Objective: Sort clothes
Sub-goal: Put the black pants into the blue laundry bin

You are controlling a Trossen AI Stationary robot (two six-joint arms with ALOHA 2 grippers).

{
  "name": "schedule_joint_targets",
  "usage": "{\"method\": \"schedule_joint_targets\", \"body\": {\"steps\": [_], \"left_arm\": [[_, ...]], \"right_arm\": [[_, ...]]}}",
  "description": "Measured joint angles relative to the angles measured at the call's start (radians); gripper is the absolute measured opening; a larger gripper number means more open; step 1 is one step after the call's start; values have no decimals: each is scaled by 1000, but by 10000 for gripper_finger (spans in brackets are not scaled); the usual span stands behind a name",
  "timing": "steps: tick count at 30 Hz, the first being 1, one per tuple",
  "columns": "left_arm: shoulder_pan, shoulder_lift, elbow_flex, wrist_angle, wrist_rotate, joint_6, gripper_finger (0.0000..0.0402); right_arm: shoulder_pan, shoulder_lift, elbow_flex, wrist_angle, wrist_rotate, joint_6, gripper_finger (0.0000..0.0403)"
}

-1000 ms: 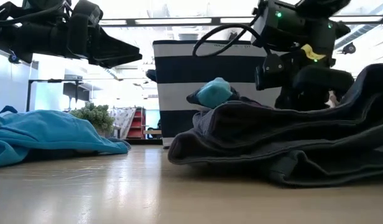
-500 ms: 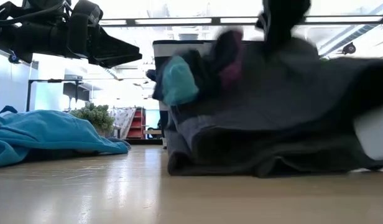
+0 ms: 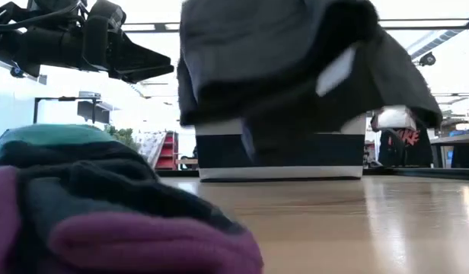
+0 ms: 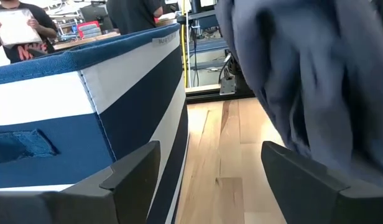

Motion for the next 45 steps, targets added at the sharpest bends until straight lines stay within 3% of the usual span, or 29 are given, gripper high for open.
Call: {"method": "schedule_joint_targets", "body": {"steps": [17,21,27,33,41,45], "left_arm": [[0,0,0,0,0,-8,270],[0,0,0,0,0,-7,269],[0,0,0,0,0,-6,275],[0,0,0,0,0,2,279],[0,0,0,0,0,3,268],[0,0,0,0,0,3,265]], "right_arm": [[-18,-2,365,23,404,-304,7],[-61,-3,410,117,483,-439,7],[-176,-3,449,369,490,-691,7],[-339,-3,460,408,481,-770,7],[-591,15,458,306,162,-647,7],[-688,62,456,241,73,-615,7]]}}
